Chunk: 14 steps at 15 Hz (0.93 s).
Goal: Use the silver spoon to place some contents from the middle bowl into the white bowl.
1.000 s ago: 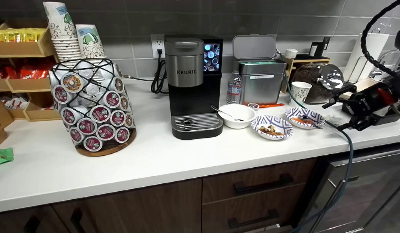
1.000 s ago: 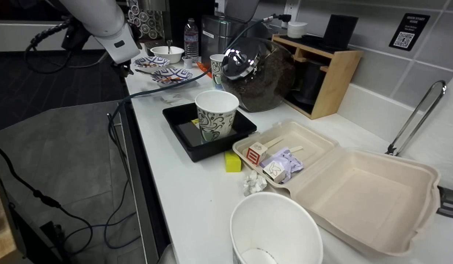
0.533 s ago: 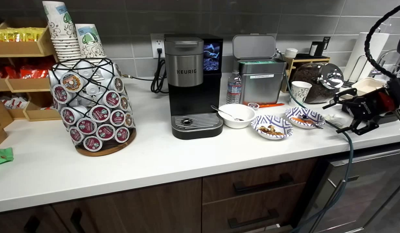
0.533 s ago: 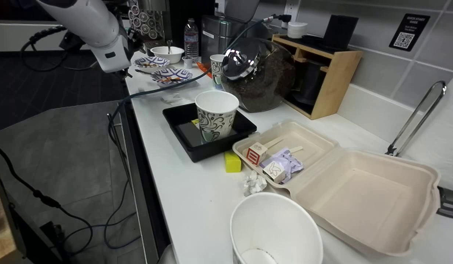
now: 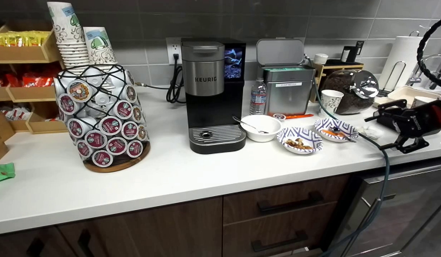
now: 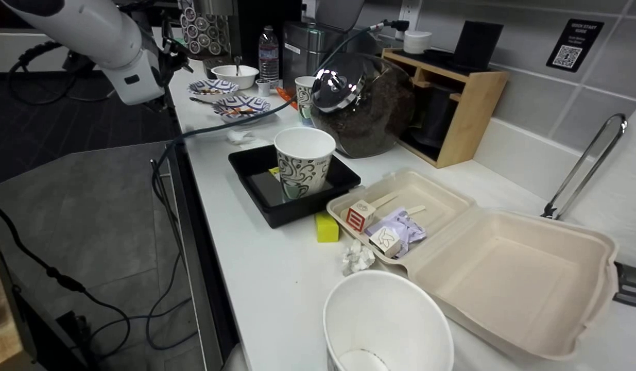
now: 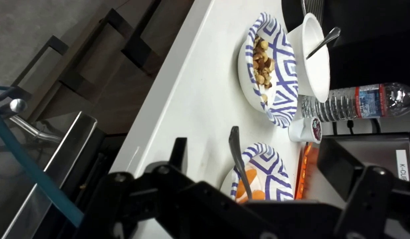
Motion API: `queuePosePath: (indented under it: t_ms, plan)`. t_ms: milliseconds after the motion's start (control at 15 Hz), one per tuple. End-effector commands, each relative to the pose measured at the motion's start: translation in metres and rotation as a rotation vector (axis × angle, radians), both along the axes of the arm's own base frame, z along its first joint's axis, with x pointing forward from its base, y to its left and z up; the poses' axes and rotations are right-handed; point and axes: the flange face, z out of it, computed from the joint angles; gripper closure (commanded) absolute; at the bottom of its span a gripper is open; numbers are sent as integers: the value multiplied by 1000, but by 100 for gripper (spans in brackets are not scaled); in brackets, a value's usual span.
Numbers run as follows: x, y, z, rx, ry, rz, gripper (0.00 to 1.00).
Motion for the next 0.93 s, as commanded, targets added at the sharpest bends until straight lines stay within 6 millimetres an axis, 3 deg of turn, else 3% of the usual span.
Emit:
queuePosePath:
  t_ms: [0, 267, 867]
  plan:
    - [12, 1, -4, 39, -46, -151, 0]
    - [22, 8, -17, 60, -97, -279, 0]
    - [34, 20, -45, 34, -89, -285, 0]
